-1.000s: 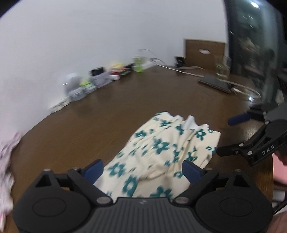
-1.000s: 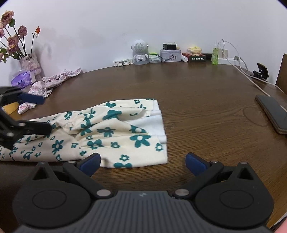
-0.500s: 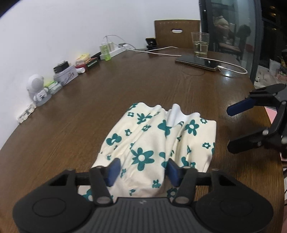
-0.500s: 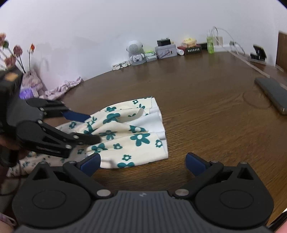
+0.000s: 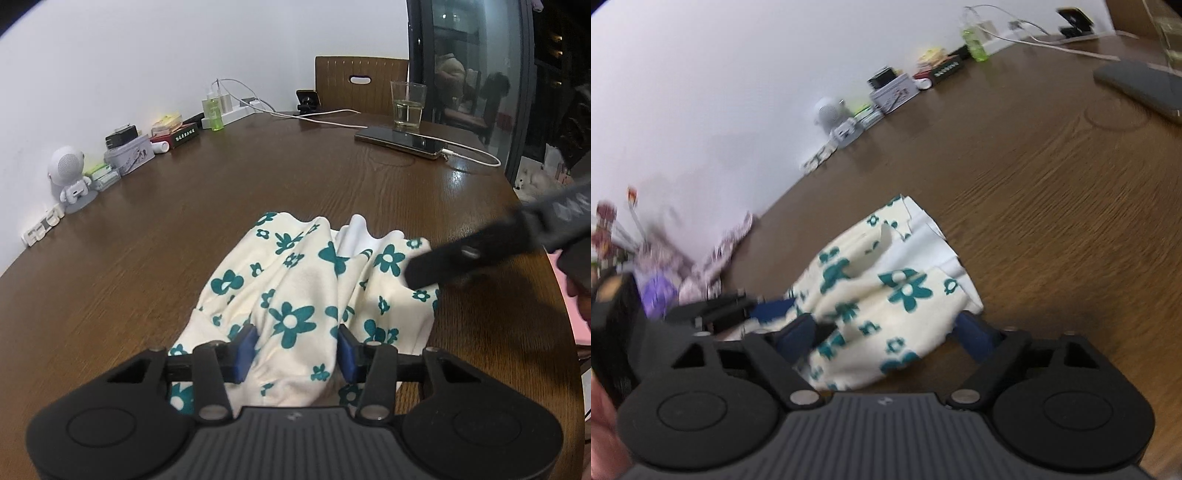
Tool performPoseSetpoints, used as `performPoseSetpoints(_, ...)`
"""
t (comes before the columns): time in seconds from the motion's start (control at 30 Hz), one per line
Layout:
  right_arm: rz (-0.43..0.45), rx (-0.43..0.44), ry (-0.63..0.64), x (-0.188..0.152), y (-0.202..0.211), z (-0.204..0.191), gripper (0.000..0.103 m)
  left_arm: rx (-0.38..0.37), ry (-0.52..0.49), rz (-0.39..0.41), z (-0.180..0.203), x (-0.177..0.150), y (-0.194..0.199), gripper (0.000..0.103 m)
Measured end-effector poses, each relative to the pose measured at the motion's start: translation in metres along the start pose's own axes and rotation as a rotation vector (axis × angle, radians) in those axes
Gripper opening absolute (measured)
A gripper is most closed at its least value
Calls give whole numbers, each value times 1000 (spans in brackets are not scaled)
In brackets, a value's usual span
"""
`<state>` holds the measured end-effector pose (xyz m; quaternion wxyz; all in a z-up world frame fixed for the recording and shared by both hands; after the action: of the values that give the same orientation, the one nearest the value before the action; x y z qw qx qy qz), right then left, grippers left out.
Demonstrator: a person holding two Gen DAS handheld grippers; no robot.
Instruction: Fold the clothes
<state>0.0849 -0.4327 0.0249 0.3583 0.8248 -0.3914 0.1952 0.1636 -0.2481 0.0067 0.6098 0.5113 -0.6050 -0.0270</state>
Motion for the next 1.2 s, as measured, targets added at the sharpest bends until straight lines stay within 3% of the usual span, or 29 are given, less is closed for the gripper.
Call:
performPoseSetpoints(0.13,51,5,-75,5,-13,3,71,-4,-1,14,0,-2,1,44)
performPoseSetpoints(0.4,153,14,-224,15,-38,10,69,-16,16,32,-2,-5,2,44)
performPoseSetpoints(0.47,177,16,-259,18,-44,11,64,-20,19,34,-3,-5,2,44)
performPoseSetpoints(0.6,172,3,-258,22,-56,14,49,-23,20,38,-3,-7,2,44)
performPoseSetpoints(0.8,167,21,-273,24,-60,16,47,-21,12,44,-2,-7,2,44)
performPoseSetpoints(1.0,142,26,-275,22,-62,22,20,-5,-5,84,-7,-7,22,44)
performPoseSetpoints(1.2,138,32,-188,23,-57,17,13,-11,4,87,-31,-16,50,46)
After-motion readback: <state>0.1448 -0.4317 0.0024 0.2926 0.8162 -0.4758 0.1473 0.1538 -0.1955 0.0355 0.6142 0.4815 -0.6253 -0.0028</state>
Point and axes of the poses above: each gripper's, at about its wrist camera, not at the fingertips, and y roughly against the way its jaws point, z to its right, x to its top, the point moved 1 cm from there along -y, roughly the way its jaws point, and after that the axes turned 12 degrees about x, right-handed, at the moved point
